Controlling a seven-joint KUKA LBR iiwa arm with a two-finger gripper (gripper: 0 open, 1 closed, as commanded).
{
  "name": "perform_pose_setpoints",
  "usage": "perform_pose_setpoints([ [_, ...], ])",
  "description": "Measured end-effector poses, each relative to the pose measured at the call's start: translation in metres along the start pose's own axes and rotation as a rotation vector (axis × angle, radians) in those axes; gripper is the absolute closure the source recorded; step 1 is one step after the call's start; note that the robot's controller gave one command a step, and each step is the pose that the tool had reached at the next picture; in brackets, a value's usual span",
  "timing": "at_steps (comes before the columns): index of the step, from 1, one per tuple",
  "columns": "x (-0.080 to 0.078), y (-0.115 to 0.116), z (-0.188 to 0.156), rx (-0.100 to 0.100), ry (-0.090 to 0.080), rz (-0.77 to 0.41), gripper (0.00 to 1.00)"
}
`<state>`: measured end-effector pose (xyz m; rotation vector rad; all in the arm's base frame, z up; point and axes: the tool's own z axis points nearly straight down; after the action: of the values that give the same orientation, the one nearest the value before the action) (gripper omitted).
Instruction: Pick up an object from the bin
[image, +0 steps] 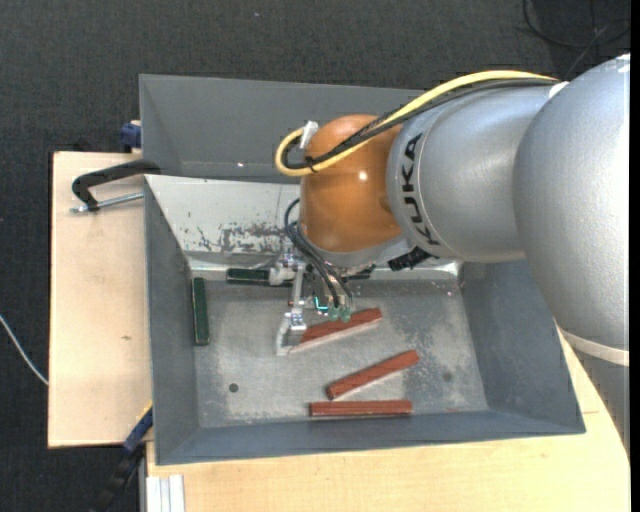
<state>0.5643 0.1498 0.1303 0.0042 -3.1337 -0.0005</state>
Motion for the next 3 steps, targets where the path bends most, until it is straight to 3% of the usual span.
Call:
perform_pose_setpoints([
  [1, -0.0021, -0.0008, -0.0050, -0.001, -0.008, 0.002, 1.00],
  [2, -0.0022, -0.0009, -0.0050, -0.001, -0.008, 0.003, 0.00],
  [3, -0.0022, -0.0009, -0.0050, -0.001, -0.008, 0.003, 0.00],
])
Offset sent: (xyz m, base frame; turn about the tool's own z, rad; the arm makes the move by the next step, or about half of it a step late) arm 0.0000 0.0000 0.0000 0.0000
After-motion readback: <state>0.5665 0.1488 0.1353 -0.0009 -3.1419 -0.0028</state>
